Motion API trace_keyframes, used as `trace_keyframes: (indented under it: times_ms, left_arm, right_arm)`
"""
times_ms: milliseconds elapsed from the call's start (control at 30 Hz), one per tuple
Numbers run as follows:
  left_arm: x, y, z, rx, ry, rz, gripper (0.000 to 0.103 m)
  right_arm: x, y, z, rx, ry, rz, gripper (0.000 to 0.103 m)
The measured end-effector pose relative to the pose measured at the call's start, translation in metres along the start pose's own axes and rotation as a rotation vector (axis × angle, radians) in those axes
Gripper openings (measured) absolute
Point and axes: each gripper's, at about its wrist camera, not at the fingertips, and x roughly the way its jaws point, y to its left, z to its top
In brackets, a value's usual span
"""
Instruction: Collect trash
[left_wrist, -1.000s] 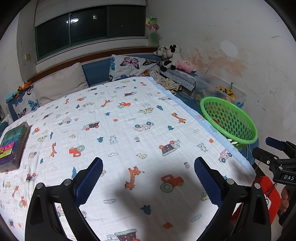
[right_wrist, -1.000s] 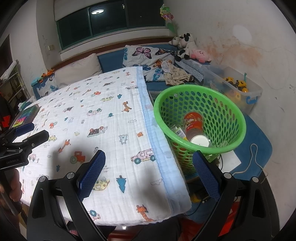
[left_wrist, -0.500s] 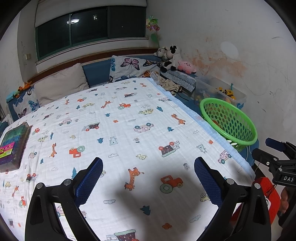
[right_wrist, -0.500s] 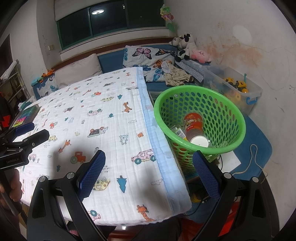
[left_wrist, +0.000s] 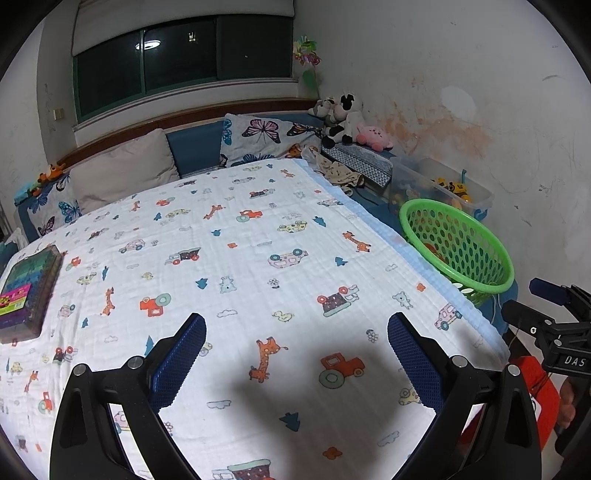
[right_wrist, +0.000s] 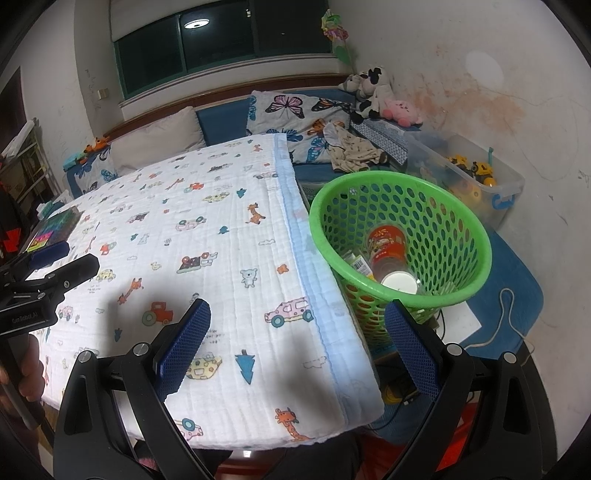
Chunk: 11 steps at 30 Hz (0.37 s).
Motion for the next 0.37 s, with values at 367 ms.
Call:
trace_keyframes:
  times_ms: [367]
  left_arm:
    - [-0.0024, -0.0004, -0.0016, -0.012, -0.005, 0.015, 0.096]
  right_arm:
    - [-0.0015, 0.0016, 0.0019, -0.009, -0.006, -0.003, 0.098]
